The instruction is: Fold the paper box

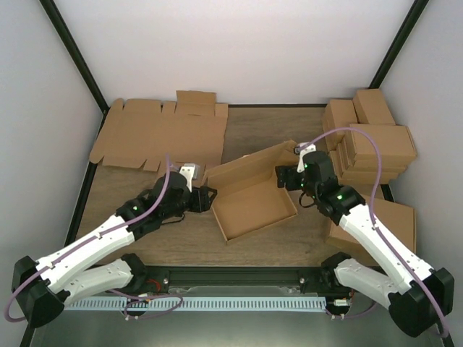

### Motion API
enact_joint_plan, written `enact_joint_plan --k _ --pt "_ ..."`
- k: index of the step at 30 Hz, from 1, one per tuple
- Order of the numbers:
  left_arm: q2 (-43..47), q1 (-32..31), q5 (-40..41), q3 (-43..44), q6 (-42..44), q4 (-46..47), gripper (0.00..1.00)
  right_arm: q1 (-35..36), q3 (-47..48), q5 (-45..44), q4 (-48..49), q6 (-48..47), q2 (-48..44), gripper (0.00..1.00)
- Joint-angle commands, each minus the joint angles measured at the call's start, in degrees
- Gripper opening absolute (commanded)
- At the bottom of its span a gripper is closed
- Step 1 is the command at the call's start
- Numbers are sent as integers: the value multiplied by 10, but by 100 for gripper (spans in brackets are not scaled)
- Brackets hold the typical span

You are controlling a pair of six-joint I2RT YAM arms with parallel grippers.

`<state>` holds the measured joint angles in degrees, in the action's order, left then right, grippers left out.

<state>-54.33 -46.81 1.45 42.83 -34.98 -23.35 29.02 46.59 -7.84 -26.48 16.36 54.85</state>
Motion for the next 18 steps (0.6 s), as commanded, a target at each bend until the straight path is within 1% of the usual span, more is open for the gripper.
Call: enact_joint_plan --k 1,4,5,6,8,10,12,15,18 --pt "-6 0 19 8 -16 13 50 -53 19 76 69 -59 -12 95" --pt "-11 1 40 20 -15 5 16 -95 -21 145 126 -82 -54 97" --pt "-12 1 48 26 -10 -3 9 -112 -33 168 141 -78 -66 97" --pt "-16 1 62 35 -5 -14 4 -129 -37 191 147 -77 -73 96" --pt "-22 2 82 52 12 -31 4 -148 -38 229 149 -73 -76 96" --pt "-26 2 85 67 40 -39 4 -153 -37 248 145 -71 -74 96" --pt "-30 2 84 77 65 -47 4 -152 -34 248 140 -73 -69 95" --pt "-33 1 90 89 95 -63 4 -152 -15 224 120 -85 -50 92" --pt "-39 2 109 101 108 -80 4 -153 5 234 102 -95 -26 86"
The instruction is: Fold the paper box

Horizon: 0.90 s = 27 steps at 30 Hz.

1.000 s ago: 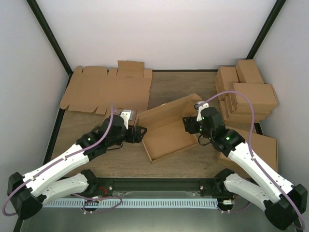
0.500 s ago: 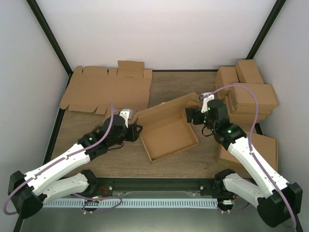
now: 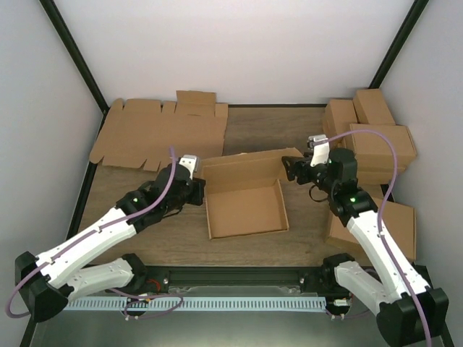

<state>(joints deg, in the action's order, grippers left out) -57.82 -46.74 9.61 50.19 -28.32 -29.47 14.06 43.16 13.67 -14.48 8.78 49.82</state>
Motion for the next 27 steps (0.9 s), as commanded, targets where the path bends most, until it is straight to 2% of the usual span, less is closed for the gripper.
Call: enact_joint_plan --k 1,6,12,19,24,27 --pt "-5 1 30 29 44 -20 4 -3 41 33 -21 -19 34 83" --pt "-15 1 25 33 48 -18 4 -3 48 44 -49 -19 66 64" --pt "-28 1 11 31 45 -3 4 -2 43 34 -65 -8 57 29" --pt "-72 1 -30 54 47 37 4 -1 42 -1 -82 8 55 5" --pt "-101 1 -43 96 54 46 4 -1 65 -55 -91 16 22 1" --pt "-112 1 -36 131 63 47 4 -1 83 -56 -92 20 12 1"
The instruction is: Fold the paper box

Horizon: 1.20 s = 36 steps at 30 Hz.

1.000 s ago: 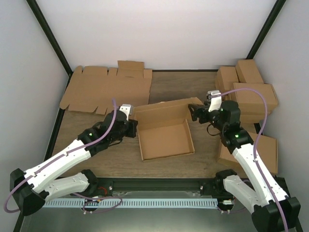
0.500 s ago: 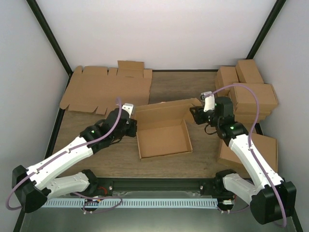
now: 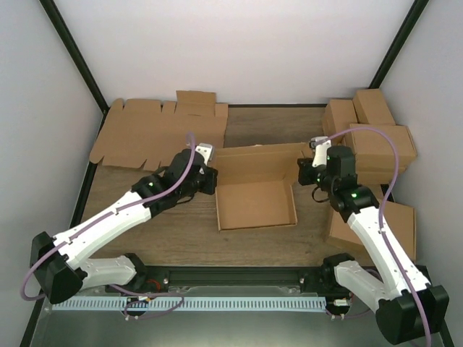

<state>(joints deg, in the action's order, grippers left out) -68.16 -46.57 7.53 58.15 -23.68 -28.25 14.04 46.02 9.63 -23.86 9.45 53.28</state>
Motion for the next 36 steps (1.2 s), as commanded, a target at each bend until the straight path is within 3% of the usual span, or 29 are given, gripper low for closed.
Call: enact_joint_plan --k 1,4,8,18,28,36 --pt "-15 -1 -4 66 17 29 4 -1 60 -12 2 17 -22 1" --pt "-44 12 6 103 22 22 4 0 70 -8 24 36 -7 1" --pt "-94 60 -43 134 32 33 4 0 81 -9 56 75 43 1" --pt "-174 94 -89 123 5 127 4 12 75 -52 112 187 102 1" --pt "-179 94 -77 102 16 125 4 76 84 -115 94 222 131 1" --pt "-158 94 -98 20 37 157 4 91 2 -127 108 232 102 1"
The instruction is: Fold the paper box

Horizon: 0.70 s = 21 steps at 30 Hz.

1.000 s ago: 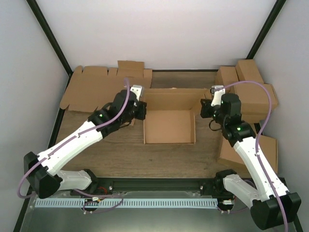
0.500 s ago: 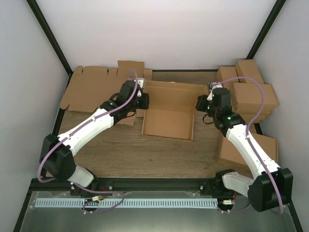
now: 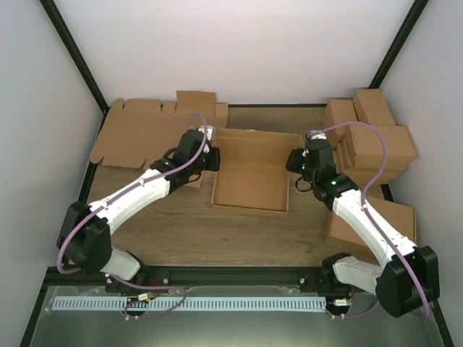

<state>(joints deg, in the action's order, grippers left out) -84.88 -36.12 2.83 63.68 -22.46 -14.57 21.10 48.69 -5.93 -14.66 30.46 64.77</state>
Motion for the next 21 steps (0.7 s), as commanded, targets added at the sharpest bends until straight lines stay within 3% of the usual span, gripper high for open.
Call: enact_joint_plan --k 1,16,19,21 --pt "11 -11 -49 -42 27 20 4 22 -33 28 16 21 -14 1" --pt "41 -11 -55 -118 24 44 5 25 -94 7 13 -42 -51 1" --pt "47 -11 -68 -125 21 42 11 25 -104 9 19 -46 -55 1" --pt "57 -11 -70 -123 20 30 26 25 -105 8 17 -50 -53 1"
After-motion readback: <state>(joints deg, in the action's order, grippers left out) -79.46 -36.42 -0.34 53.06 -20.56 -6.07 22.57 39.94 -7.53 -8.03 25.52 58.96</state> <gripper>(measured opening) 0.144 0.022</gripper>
